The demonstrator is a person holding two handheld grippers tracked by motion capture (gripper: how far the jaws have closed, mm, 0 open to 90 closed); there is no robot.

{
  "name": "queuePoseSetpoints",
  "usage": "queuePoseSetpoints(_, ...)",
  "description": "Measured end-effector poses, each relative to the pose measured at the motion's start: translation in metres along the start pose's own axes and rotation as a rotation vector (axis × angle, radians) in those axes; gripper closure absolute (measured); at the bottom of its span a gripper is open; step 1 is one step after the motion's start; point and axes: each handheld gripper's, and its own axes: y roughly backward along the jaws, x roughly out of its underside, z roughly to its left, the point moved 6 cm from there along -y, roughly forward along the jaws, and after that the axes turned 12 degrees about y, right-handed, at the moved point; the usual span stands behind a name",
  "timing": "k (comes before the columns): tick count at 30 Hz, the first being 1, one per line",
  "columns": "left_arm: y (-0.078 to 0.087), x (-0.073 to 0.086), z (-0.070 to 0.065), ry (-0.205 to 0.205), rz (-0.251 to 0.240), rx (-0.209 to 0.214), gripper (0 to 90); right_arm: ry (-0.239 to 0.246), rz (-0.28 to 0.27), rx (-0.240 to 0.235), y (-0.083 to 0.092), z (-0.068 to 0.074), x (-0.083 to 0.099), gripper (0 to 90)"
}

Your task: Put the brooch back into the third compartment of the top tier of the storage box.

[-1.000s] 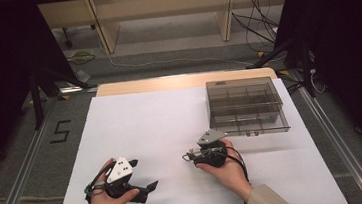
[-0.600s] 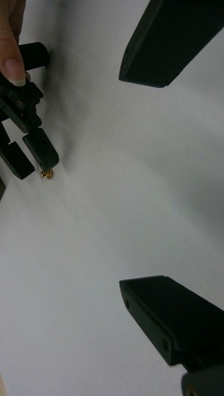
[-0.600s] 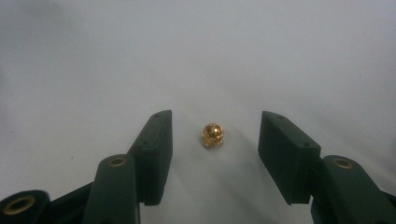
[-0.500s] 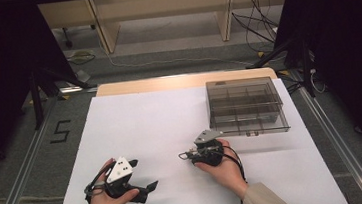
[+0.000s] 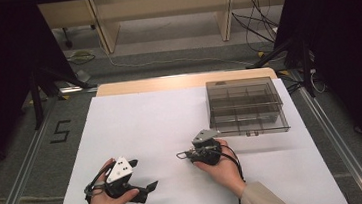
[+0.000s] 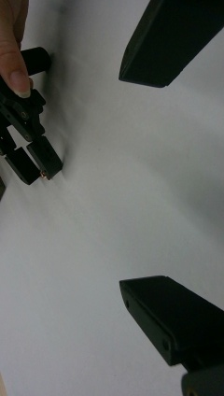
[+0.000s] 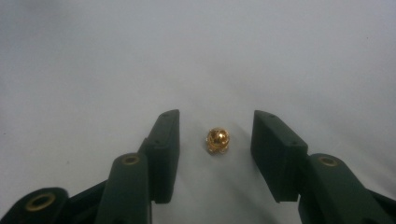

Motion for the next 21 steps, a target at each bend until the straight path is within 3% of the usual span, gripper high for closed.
queuePoseSetpoints(21, 0.0, 0.0003, 0.0001, -0.006, 0.003, 0.0, 2.0, -0.018, 0.0, 0.0, -0.0008, -0.0045, -0.0002, 64.7)
